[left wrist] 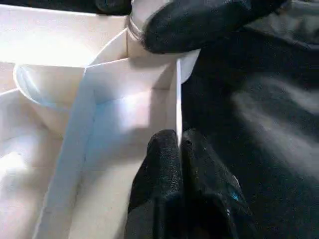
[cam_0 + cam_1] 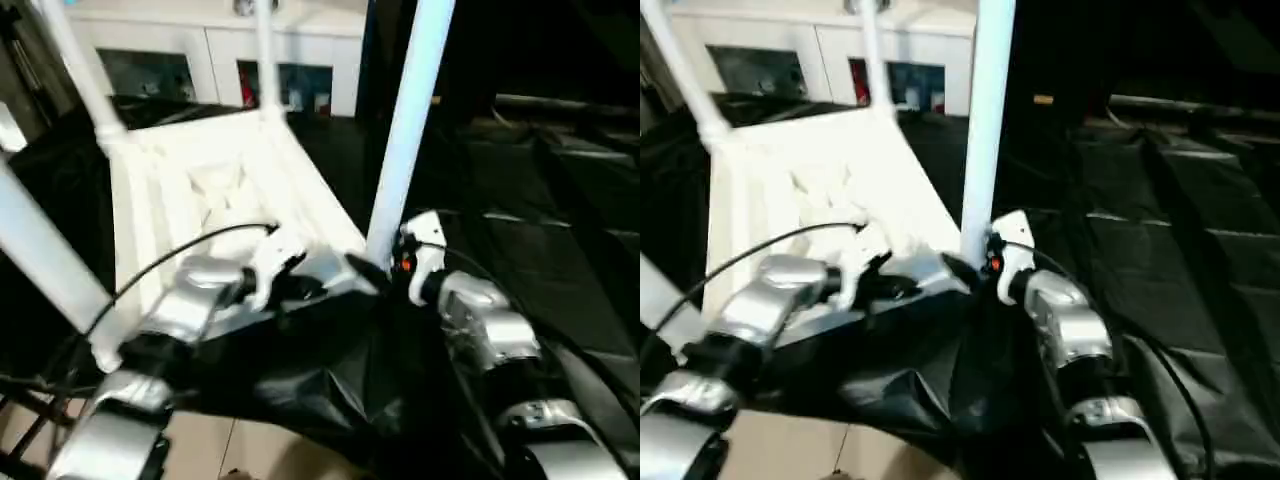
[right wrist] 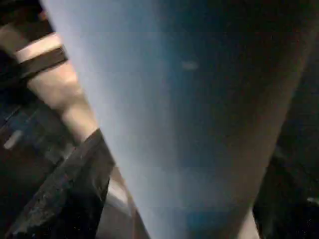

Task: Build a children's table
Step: Rotate leg to tighten

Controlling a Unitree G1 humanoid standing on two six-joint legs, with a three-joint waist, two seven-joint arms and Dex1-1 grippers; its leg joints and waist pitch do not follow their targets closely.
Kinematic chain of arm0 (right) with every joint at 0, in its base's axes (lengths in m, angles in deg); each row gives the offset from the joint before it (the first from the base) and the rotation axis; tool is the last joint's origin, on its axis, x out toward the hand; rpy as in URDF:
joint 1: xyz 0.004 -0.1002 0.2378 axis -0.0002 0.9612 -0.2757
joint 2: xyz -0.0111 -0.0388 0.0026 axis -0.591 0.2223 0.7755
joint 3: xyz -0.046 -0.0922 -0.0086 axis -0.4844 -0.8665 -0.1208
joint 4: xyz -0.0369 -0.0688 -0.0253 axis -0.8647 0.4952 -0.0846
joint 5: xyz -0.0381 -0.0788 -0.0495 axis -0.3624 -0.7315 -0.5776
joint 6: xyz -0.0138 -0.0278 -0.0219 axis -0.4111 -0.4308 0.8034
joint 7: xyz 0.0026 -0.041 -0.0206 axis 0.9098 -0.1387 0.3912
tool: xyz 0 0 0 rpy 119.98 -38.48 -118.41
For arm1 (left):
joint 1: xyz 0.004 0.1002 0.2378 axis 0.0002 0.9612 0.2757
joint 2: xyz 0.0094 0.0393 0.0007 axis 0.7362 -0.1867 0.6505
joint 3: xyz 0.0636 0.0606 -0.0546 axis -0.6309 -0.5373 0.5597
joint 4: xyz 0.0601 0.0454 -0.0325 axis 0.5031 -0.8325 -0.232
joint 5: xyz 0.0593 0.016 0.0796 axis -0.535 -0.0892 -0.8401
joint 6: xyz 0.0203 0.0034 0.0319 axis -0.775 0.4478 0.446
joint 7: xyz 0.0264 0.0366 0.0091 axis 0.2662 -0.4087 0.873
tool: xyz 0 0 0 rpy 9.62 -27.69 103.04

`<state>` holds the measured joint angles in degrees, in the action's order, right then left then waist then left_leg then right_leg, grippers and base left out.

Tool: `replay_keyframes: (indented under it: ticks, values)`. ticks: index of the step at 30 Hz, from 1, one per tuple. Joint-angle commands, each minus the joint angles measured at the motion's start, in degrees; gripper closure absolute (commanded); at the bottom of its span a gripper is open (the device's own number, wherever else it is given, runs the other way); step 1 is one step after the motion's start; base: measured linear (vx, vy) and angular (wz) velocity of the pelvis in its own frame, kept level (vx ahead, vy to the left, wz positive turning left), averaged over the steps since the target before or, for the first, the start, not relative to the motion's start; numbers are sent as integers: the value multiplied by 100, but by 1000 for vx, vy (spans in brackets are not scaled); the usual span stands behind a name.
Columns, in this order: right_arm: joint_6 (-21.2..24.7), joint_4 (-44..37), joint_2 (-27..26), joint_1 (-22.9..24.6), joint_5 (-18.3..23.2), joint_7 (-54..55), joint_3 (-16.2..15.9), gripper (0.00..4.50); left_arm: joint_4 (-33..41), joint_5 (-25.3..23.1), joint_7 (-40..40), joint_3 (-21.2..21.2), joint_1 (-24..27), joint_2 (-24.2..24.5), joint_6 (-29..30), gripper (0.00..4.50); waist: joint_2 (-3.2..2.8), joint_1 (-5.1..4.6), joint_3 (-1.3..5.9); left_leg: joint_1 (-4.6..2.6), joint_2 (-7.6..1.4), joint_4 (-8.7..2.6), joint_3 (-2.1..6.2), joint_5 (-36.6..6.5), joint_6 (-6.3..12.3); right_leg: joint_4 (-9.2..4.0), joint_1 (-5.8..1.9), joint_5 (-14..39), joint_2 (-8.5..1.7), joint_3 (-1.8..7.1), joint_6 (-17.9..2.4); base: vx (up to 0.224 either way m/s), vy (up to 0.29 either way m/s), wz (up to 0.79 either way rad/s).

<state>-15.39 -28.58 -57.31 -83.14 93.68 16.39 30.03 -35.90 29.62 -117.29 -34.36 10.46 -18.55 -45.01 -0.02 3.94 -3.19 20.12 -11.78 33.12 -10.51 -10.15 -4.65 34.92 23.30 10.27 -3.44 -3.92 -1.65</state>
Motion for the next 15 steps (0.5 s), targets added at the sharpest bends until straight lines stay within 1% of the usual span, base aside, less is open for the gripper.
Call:
replay_keyframes:
  ticks: [1, 2, 3, 5, 6, 7, 8, 9, 10, 11, 15]
  values:
    - [125, -262, -15, 42, 139, -854, -599, 72, 313, 337, -409, -250, -14, -137, -216, 450, 20, 50, 381, 16, -164, -329, 41, -978, 402, -402, -336, 982, -422, 277, -1211, 0, 0, 0]
    - [134, -300, 63, 60, 142, -991, -627, 72, 322, 339, -460, -249, -2, -95, -236, 450, 22, 72, 383, 7, -161, -321, 32, -990, 432, -402, -330, 978, -420, 272, -1226, 0, 0, 0]
    - [152, -394, 234, 107, 133, -1300, -694, 72, 345, 333, -557, -243, 24, -15, -262, 450, 22, 105, 375, -1, -164, -322, 28, -1021, 426, -419, -322, 1082, -429, 274, -1210, 0, 0, 0]
    - [150, -437, 314, 130, 111, -1437, -725, 72, 351, 324, -596, -234, 36, 19, -278, 450, 23, 149, 368, -21, -173, -324, 20, -1074, 383, -430, -300, 1203, -441, 287, -1195, 0, 0, 0]
    - [129, -517, 548, 178, 39, -1771, -823, 72, 354, 312, -713, -208, 65, 113, -313, 450, 33, 166, 368, -22, -165, -328, 24, -1112, 353, -441, -307, 1325, -434, 281, -1144, 0, 0, 0]
    - [127, -543, 653, 194, 13, -1912, -863, 72, 368, 317, -786, -201, 84, 159, -324, 450, 28, 183, 365, -35, -171, -330, 24, -1144, 344, -448, -300, 1384, -436, 283, -1123, 0, 0, 0]
    - [127, -543, 653, 194, 13, -1912, -863, 72, 368, 317, -786, -201, 84, 159, -324, 450, 28, 186, 363, -31, -175, -331, 25, -1159, 345, -445, -297, 1415, -441, 286, -1117, 0, 0, 0]
    - [165, -579, 814, 188, 35, -2102, -915, 72, 430, 363, -949, -224, 128, 251, -327, 450, 27, 203, 358, -30, -174, -337, 28, -1169, 324, -460, -294, 1500, -445, 286, -1091, 0, 0, 0]
    - [190, -593, 850, 182, 62, -2142, -927, 87, 450, 386, -988, -237, 139, 276, -327, 450, 31, 204, 361, -23, -173, -335, 30, -1175, 312, -451, -302, 1517, -444, 285, -1082, 0, 0, 0]
    - [242, -610, 883, 169, 103, -2188, -933, 87, 483, 425, -1070, -257, 158, 307, -317, 450, 30, 211, 362, -13, -169, -336, 33, -1149, 311, -451, -311, 1528, -447, 286, -1066, 0, 0, 0]
    - [355, -631, 890, 148, 172, -2267, -922, 116, 541, 461, -1238, -294, 187, 334, -276, 450, 26, 231, 372, -22, -172, -332, 34, -1127, 291, -452, -299, 1519, -441, 285, -1056, 0, 0, 0]
